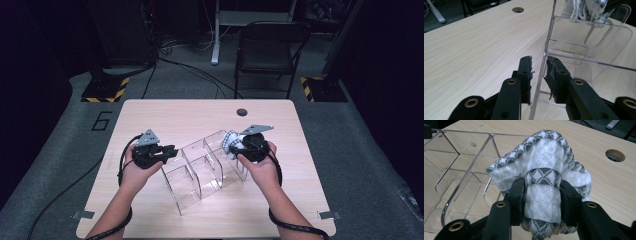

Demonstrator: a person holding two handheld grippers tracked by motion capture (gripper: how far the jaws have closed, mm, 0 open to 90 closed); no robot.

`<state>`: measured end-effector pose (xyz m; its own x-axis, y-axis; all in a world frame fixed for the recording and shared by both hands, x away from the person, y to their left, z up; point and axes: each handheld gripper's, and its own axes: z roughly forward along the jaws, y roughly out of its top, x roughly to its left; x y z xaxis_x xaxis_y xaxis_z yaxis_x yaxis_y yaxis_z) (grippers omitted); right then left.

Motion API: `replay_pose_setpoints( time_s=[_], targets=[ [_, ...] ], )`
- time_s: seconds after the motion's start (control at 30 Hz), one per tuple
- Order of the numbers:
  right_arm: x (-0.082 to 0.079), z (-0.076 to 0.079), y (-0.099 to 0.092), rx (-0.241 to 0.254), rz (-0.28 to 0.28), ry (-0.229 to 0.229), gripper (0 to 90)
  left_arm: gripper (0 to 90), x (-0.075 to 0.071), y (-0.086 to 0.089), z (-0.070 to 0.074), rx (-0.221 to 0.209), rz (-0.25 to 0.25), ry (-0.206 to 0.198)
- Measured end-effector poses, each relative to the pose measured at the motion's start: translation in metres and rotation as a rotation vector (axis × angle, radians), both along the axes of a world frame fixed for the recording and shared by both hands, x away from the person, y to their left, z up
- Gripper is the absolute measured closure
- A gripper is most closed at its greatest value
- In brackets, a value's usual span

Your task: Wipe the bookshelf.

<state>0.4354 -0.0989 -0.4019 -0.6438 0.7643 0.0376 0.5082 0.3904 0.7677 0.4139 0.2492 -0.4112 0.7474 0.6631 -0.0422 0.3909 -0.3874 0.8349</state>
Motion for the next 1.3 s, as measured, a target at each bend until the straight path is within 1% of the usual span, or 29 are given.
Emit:
replay_pose_setpoints(
  time_s=[0.07,0.1,0.13,0.17,0.2,0.23,0.27,0.3,0.33,0.4,0.43,0.57,0.6,0.67,0.7,0.73,0.77,0.8,0.83,0.87,0.9,0.93,0.97,1.03,1.07,1.1,1.2,1.23,1.3],
  targets=[
    [0.0,0.001,0.001,-0.008,-0.003,0.006,58.8,76.7,-0.001,0.0,-0.001,0.016,-0.005,-0.005],
    [0.001,0.002,0.001,-0.022,0.006,-0.001,58.3,77.3,-0.002,0.0,-0.001,0.026,-0.001,-0.007],
    [0.001,0.002,0.001,-0.022,0.006,-0.001,58.3,78.6,-0.002,0.0,-0.001,0.026,-0.001,-0.007],
    [0.001,0.004,0.002,-0.023,0.004,0.004,56.1,79.1,-0.002,0.0,-0.002,0.035,-0.001,-0.009],
    [0.001,0.005,0.002,-0.016,0.003,-0.007,55.1,79.3,-0.002,0.002,-0.002,0.037,-0.005,-0.01],
    [0.001,0.007,0.002,-0.008,-0.004,-0.005,53.7,79.7,-0.002,0.002,-0.002,0.037,-0.005,-0.01],
    [0.0,0.009,0.002,-0.011,0.001,-0.018,51.9,80.2,-0.003,0.002,-0.002,0.038,-0.012,-0.015],
    [0.0,0.009,0.002,-0.011,0.001,-0.018,51.9,80.5,-0.003,0.002,-0.002,0.038,-0.012,-0.015],
    [0.0,0.011,0.003,0.009,-0.009,-0.035,49.3,80.8,-0.003,0.003,-0.002,0.043,-0.017,-0.015],
    [-0.001,0.015,0.005,0.013,-0.018,-0.045,49.3,81.3,-0.003,0.004,-0.002,0.039,-0.028,-0.014],
    [-0.001,0.016,0.005,0.01,-0.012,-0.053,49.3,81.9,-0.003,0.004,-0.002,0.037,-0.039,-0.007],
    [0.004,0.02,0.011,-0.009,-0.02,-0.091,49.6,84.6,-0.004,0.005,-0.002,0.041,-0.074,-0.005],
    [0.005,0.021,0.012,-0.007,-0.024,-0.085,50.5,84.9,-0.004,0.004,-0.002,0.039,-0.079,-0.002],
    [0.008,0.022,0.014,-0.009,-0.029,-0.089,51.5,85.0,-0.003,0.005,-0.002,0.04,-0.081,-0.001],
    [0.017,0.024,0.019,-0.033,-0.016,-0.085,58.1,85.1,-0.003,0.005,-0.002,0.039,-0.083,-0.001],
    [0.02,0.024,0.021,-0.05,-0.02,-0.066,61.9,85.2,-0.003,0.005,-0.002,0.039,-0.083,-0.001],
    [0.02,0.024,0.021,-0.05,-0.02,-0.066,61.9,85.2,-0.003,0.005,-0.003,0.039,-0.084,-0.003],
    [0.023,0.022,0.025,-0.061,-0.027,-0.055,65.3,85.2,-0.003,0.005,-0.003,0.037,-0.085,-0.003],
    [0.03,0.018,0.028,-0.099,-0.01,-0.032,71.4,85.1,-0.003,0.005,-0.003,0.036,-0.08,-0.003],
    [0.032,0.016,0.029,-0.115,-0.006,-0.039,71.9,85.0,-0.003,0.005,-0.003,0.036,-0.08,-0.003],
    [0.032,0.013,0.031,-0.108,-0.013,-0.045,72.1,84.4,-0.004,0.004,-0.002,0.032,-0.07,0.006],
    [0.031,0.013,0.032,-0.099,-0.024,-0.032,72.4,83.8,-0.004,0.004,-0.002,0.032,-0.07,0.006],
    [0.031,0.012,0.031,-0.091,-0.027,-0.038,72.7,82.1,-0.003,0.005,0.0,0.024,-0.066,-0.002],
    [0.031,0.01,0.029,-0.068,-0.036,-0.026,73.0,79.1,-0.003,0.006,0.003,0.013,-0.053,-0.006],
    [0.031,0.01,0.029,-0.068,-0.036,-0.026,73.0,78.5,-0.003,0.006,0.003,0.013,-0.053,-0.006],
    [0.033,0.01,0.027,-0.037,-0.036,-0.002,73.1,77.9,-0.002,0.005,0.008,-0.002,-0.042,-0.017],
    [0.033,0.01,0.026,-0.033,-0.04,0.009,73.1,77.8,-0.001,0.004,0.014,-0.006,-0.045,-0.014],
    [0.033,0.011,0.028,-0.052,-0.043,0.0,73.1,76.9,0.0,0.001,0.018,-0.009,-0.046,-0.012],
    [0.033,0.01,0.029,-0.062,-0.037,-0.014,73.1,75.6,0.003,-0.004,0.02,-0.008,-0.042,0.008]
  ],
)
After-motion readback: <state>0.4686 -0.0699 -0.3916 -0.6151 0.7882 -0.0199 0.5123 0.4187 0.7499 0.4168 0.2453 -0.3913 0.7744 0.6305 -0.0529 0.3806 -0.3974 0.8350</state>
